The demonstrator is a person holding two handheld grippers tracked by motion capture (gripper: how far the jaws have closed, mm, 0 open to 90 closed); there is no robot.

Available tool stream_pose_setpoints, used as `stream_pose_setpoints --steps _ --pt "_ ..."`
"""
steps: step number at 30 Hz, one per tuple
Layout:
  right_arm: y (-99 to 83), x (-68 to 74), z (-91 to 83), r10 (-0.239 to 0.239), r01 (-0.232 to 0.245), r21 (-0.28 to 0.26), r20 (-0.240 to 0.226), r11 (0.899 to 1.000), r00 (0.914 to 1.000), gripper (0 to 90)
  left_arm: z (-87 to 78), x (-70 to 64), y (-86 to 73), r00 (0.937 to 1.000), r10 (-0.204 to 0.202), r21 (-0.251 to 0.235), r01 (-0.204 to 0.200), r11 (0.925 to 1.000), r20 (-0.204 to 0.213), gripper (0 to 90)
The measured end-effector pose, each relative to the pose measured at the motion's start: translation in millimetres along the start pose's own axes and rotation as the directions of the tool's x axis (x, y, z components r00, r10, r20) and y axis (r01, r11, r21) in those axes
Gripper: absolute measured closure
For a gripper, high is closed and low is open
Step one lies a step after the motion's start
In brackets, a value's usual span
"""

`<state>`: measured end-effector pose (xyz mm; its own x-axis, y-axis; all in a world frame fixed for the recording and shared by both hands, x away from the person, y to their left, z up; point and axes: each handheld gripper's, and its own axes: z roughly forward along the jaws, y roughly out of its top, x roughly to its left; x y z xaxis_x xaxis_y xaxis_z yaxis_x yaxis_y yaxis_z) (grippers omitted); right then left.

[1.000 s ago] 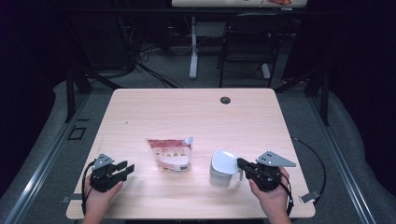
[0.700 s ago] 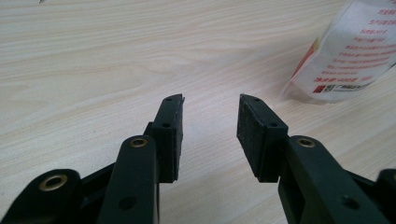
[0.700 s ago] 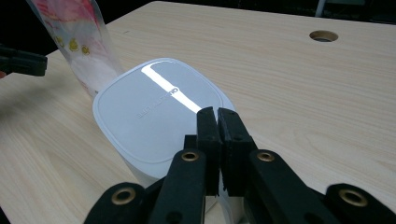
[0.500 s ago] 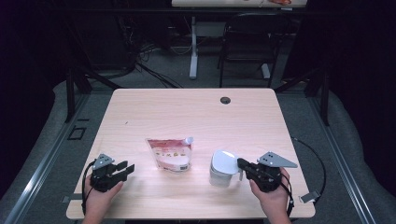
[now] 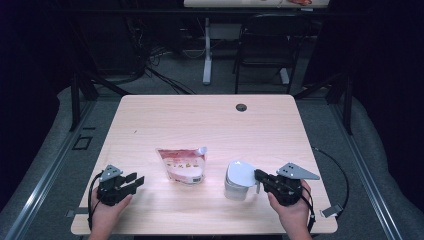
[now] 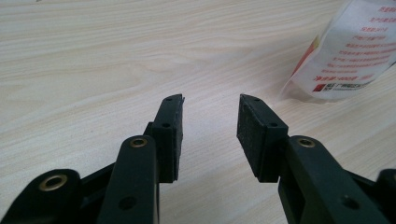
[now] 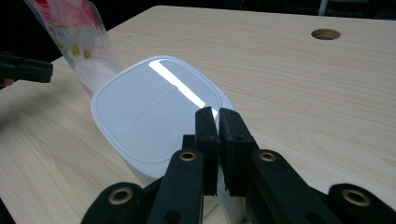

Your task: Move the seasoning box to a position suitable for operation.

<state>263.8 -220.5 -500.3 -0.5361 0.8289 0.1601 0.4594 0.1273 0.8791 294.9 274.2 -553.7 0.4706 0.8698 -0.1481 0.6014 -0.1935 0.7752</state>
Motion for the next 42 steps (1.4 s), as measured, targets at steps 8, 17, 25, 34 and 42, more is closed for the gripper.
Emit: stream_pose_setpoints --steps 8,17,25,34,42 --pt "-0.4 -0.9 -0.1 0.005 -0.005 -0.001 -0.004 1.0 1.0 86.2 0.3 -0.1 0.0 1.0 0.002 0.001 -0.002 1.0 0.0 60.7" --pt "-0.6 -1.2 -0.2 0.006 -0.006 -0.002 -0.004 1.0 1.0 86.0 0.1 0.0 -0.1 1.0 0.0 0.0 0.0 1.0 0.0 60.7" --pt "-0.9 -1.8 -0.2 0.009 -0.009 -0.004 -0.01 1.0 0.9999 85.7 0.0 0.1 0.0 1.0 0.001 0.001 -0.001 1.0 0.0 60.7" --pt "-2.3 -2.0 -0.8 0.012 -0.012 -0.008 -0.002 1.0 0.9999 85.8 -0.1 0.1 0.1 1.0 0.0 -0.002 0.0 1.0 0.0 60.6" --pt "-3.8 -3.4 -1.4 0.016 -0.016 -0.001 0.002 1.0 0.9999 86.4 -0.6 0.4 0.3 1.0 -0.001 0.002 0.001 1.0 0.004 60.5"
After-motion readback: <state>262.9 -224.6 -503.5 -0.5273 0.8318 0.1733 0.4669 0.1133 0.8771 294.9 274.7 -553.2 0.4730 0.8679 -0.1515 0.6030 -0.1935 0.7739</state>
